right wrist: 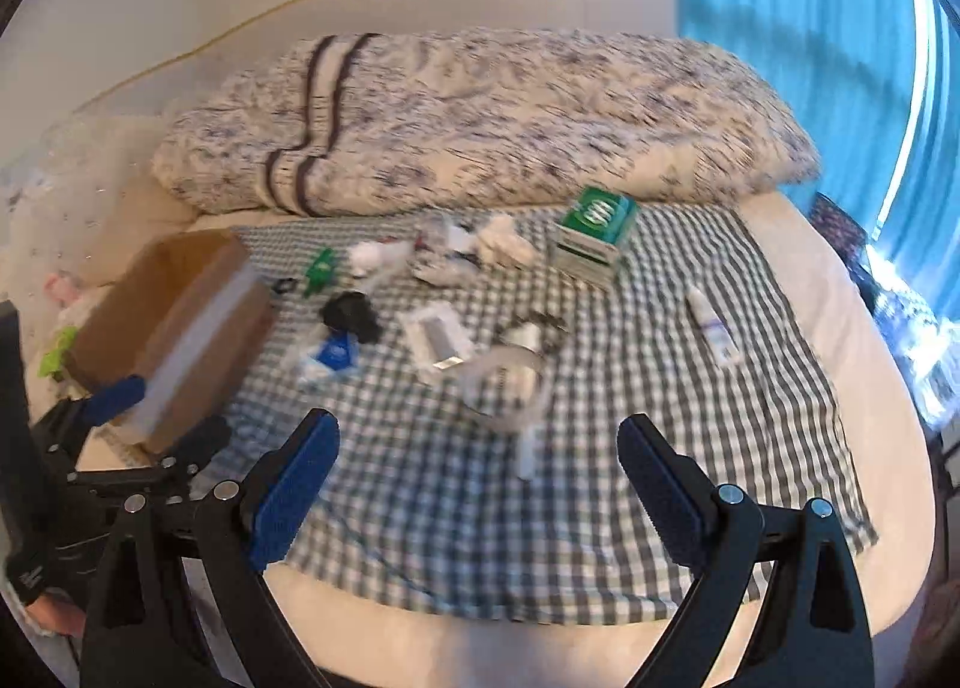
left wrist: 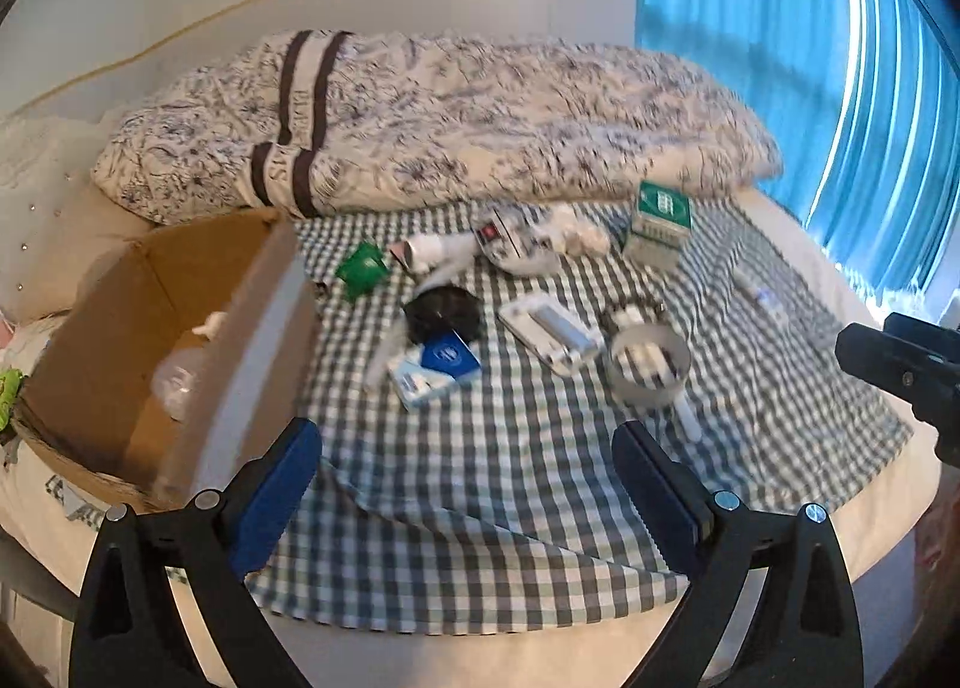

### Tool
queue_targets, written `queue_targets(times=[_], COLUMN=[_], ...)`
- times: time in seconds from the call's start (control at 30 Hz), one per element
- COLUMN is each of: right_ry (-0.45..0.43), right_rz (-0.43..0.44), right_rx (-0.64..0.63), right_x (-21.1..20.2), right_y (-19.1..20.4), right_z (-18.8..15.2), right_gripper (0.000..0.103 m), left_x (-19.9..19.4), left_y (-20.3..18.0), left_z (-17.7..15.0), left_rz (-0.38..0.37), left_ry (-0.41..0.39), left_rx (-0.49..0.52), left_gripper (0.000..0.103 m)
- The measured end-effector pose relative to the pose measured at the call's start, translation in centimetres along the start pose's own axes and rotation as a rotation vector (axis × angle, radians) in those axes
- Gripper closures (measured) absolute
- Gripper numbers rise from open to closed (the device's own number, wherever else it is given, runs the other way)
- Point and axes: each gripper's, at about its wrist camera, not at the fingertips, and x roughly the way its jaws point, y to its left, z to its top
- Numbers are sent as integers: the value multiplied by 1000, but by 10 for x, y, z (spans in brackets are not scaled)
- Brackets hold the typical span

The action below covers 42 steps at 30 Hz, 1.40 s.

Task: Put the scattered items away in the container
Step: 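Grasp the grey ring band with left tool while right tool reaches the white ointment tube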

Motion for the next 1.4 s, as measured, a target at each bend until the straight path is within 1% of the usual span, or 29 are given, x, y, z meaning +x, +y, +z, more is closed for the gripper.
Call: queue_targets(times=[0.07,0.13,0.27,0.4,0.53,0.63,0.77,0.87,0.9,1.0,1.1,1.23,1.4], right_ry=[2,7,34,65,85,93,107,110,109,111,115,137,147], right_rz=[-6,-33,-83,-109,-141,-155,-172,-178,-178,-166,-156,-151,-145], right_rx=[33,61,102,129,133,119,100,92,93,109,113,119,110], right_x=[11,21,42,63,83,96,113,125,128,135,144,157,167], right_y=[-17,-35,-70,-110,-144,-160,-176,-186,-187,-192,-194,-198,-207], right_z=[-12,-20,-26,-21,-10,-1,7,9,9,7,4,0,1], right_gripper=[8,8,8,8,8,9,8,8,8,8,8,8,8], left_x=[15,29,60,87,118,142,168,182,184,187,190,194,207], left_y=[-12,-24,-59,-98,-131,-146,-151,-151,-150,-145,-144,-150,-154], left_z=[-6,-10,-9,2,12,16,16,15,15,11,12,15,17], left_rz=[-3,-6,-39,-95,-170,-187,-202,-198,-195,-234,-245,-248,-228], left_ry=[15,29,66,80,105,133,167,181,185,196,191,183,195], left_rx=[22,38,75,110,102,91,65,56,53,38,24,38,33], left_gripper=[3,3,3,3,3,3,3,3,3,3,3,3,3])
